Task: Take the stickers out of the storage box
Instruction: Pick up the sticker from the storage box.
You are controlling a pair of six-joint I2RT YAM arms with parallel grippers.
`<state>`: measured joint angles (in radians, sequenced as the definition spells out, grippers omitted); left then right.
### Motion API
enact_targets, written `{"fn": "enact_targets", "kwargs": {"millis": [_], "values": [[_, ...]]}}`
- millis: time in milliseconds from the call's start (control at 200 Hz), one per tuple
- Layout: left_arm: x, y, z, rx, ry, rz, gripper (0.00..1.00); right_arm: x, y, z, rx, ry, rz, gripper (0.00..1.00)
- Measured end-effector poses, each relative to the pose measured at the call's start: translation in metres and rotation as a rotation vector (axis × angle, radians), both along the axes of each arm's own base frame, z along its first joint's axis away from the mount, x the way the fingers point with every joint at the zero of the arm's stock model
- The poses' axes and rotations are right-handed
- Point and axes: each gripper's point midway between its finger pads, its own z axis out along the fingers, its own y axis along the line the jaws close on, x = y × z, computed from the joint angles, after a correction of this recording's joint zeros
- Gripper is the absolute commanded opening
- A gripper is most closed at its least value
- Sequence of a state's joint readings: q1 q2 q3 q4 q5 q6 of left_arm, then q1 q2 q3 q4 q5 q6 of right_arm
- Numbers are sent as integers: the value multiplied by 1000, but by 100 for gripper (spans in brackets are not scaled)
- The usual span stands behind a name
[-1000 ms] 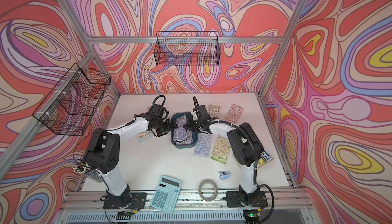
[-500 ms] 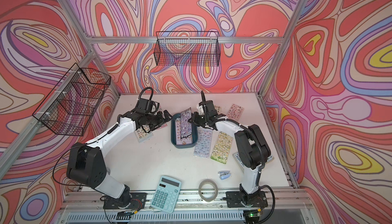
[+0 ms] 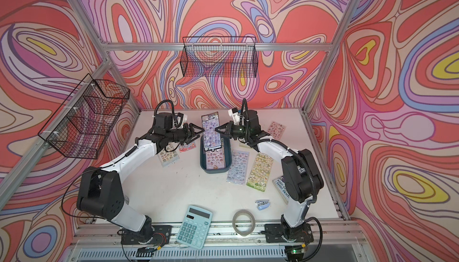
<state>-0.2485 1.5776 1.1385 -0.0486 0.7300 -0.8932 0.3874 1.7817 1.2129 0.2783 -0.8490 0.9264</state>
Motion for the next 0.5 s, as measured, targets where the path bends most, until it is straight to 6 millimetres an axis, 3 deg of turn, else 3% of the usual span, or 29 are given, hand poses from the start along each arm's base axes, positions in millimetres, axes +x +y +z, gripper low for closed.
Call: {"fn": "enact_targets", "kwargs": {"millis": [180, 501], "values": [[2, -6, 13, -62, -34, -17, 31, -6, 3, 9, 69, 11, 27, 0], [5, -11, 28, -126, -60, -27, 7, -9, 5, 20, 136, 14, 46, 0]]}}
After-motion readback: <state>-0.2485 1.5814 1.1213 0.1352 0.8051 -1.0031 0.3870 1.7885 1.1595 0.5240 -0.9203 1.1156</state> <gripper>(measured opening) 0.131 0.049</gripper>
